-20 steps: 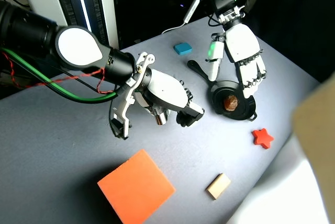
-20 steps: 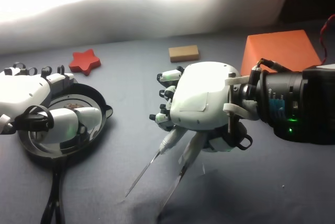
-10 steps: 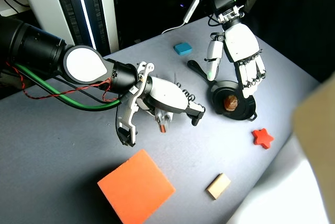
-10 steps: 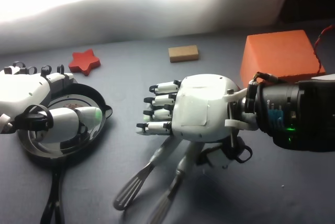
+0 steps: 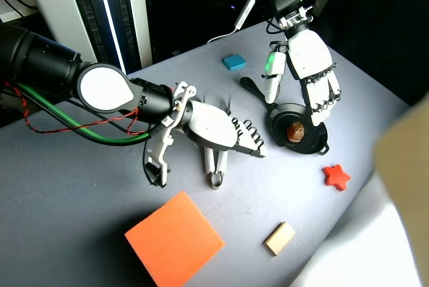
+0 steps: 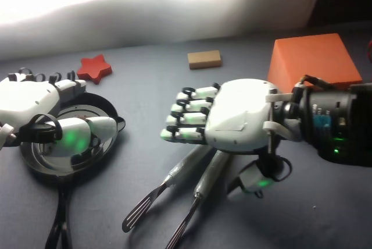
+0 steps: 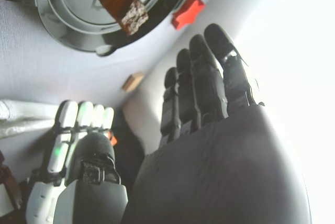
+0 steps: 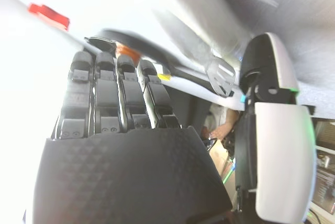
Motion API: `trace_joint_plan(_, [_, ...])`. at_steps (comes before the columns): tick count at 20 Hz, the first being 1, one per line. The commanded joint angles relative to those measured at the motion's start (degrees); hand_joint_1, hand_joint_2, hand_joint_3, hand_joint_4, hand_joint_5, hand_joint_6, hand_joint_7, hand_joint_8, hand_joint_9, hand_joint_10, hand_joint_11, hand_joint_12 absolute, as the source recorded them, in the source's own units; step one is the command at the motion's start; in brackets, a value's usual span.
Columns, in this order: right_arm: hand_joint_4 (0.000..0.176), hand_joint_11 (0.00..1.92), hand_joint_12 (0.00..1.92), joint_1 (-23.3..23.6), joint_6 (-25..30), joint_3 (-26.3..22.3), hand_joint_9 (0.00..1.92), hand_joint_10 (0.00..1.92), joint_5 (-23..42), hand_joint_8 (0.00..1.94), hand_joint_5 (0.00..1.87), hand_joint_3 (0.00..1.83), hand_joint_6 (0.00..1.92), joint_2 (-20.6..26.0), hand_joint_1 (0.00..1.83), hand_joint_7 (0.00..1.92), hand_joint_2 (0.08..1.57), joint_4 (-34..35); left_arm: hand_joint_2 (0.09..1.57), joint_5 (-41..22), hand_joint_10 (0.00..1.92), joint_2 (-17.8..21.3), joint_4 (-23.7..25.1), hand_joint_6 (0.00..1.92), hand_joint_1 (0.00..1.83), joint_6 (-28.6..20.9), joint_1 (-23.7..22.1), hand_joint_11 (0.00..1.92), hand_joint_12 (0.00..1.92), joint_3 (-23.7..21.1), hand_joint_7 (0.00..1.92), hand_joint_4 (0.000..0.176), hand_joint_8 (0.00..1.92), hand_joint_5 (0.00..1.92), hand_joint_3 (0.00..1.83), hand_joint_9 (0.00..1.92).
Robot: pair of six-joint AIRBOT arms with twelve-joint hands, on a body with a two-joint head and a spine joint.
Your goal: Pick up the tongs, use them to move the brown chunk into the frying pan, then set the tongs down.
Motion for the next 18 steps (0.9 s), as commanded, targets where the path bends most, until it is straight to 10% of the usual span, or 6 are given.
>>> trace_joint_plan(1, [0.000,0.00,0.00,1.4,1.6,-1.4,0.00,0.00,0.8,0.00,0.00,0.00,0.00,0.9,0.64,0.00,0.95,0.3,1.22,-2.2,0.00,0.3,3.0,0.00,0.00,-0.2,-1.1,0.00,0.91,0.1,0.27,0.017,0.00,0.19,0.00,0.30])
trace_joint_plan(6, [0.000,0.01,0.00,6.2,10.9,-10.2,0.08,0.03,-12.2,0.04,0.07,0.01,0.03,7.6,0.36,0.11,1.04,0.3,1.22,-0.7,0.00,0.2,3.0,0.00,0.00,-0.1,-4.0,0.00,0.91,-1.0,0.27,0.027,0.00,0.18,0.00,0.30])
trace_joint_plan(9, [0.000,0.00,1.10,9.2,15.4,-17.0,0.36,0.13,-19.9,0.06,0.27,0.00,0.07,13.3,0.20,0.40,1.06,0.3,1.21,-0.7,0.00,-0.1,2.3,0.00,0.00,-0.3,-5.5,0.00,0.86,-2.1,0.26,0.033,0.00,0.15,0.00,0.29])
trace_joint_plan(13, [0.000,0.00,1.53,11.8,16.4,-25.4,0.49,0.63,-24.9,0.07,0.48,0.00,0.23,21.1,0.22,0.70,1.09,0.3,1.21,1.7,0.01,-0.9,2.3,0.01,0.00,3.1,-7.7,0.00,0.98,-2.5,0.34,0.030,0.01,0.19,0.00,0.35])
trace_joint_plan(15, [0.000,0.16,1.71,12.4,18.5,-29.4,0.62,1.03,-25.4,0.37,0.66,0.01,0.73,26.1,0.29,0.89,1.14,0.3,1.23,2.0,0.03,-1.2,2.3,0.01,0.00,3.5,-8.4,0.02,1.13,-2.7,0.49,0.018,0.02,0.28,0.00,0.47])
trace_joint_plan(18, [0.000,0.45,1.90,13.0,17.0,-34.4,0.74,1.44,-25.3,1.10,0.82,0.01,1.08,32.6,0.35,0.92,1.19,0.3,1.30,2.0,0.93,-1.2,3.3,0.04,0.11,3.2,-9.5,0.30,1.48,-3.2,0.79,0.000,0.54,0.78,0.00,0.61])
